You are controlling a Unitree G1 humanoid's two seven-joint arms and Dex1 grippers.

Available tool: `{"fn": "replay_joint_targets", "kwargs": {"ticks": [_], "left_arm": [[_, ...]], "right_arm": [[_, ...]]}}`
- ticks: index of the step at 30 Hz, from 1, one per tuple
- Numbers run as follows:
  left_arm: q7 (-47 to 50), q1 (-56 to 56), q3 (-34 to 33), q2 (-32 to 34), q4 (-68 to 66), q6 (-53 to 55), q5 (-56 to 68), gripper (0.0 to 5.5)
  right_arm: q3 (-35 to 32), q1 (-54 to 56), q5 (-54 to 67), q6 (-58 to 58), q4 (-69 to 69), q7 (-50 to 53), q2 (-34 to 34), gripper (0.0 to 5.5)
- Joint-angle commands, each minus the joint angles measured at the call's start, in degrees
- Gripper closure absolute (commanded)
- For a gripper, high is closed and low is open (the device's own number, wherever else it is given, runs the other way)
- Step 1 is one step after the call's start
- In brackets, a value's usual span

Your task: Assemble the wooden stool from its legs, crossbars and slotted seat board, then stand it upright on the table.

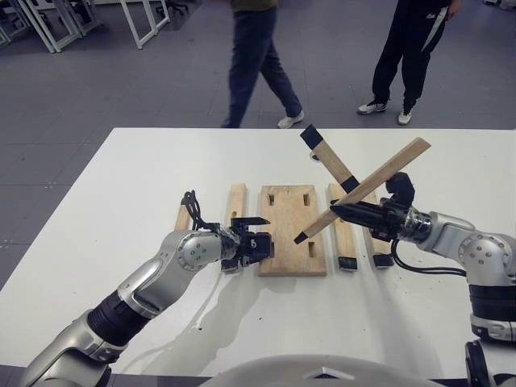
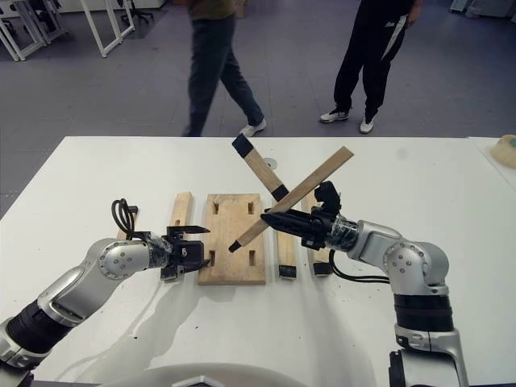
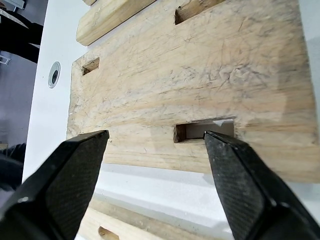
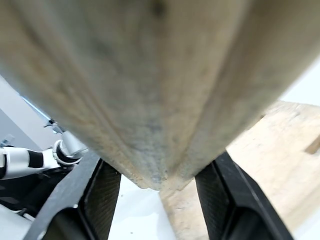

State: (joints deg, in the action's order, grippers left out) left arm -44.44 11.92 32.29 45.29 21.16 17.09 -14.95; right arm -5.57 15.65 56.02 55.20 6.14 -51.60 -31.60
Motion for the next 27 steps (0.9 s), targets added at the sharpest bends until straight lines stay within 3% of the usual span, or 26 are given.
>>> {"fn": "replay_joint_targets", "kwargs": {"ticks": [1, 11, 20, 27], "left_arm": [[-6.0, -6.4, 0.2, 6.7, -2.7, 0.3, -1.1, 1.96], [-6.5, -11.1, -5.2, 11.2, -7.0, -4.7, -0.6, 1.96], [-5.3, -4.9, -5.9, 9.1, -18.8, -12.4, -3.7, 1.96], [-6.1, -3.9, -4.3, 6.9, -19.1, -15.1, -4.4, 1.96]], "right_arm": [[0.8, 2.9, -3.5, -2.9, -1.1, -2.0, -1.2, 3.44], [5.2, 8.4, -13.8, -10.9, -9.2, -4.6, 1.1, 3.45], [11.1, 22.9, -27.6, -25.7, -34.4, -10.3, 7.2, 3.45], [10.8, 29.2, -33.6, -33.6, -48.7, -13.6, 10.5, 3.45]]}}
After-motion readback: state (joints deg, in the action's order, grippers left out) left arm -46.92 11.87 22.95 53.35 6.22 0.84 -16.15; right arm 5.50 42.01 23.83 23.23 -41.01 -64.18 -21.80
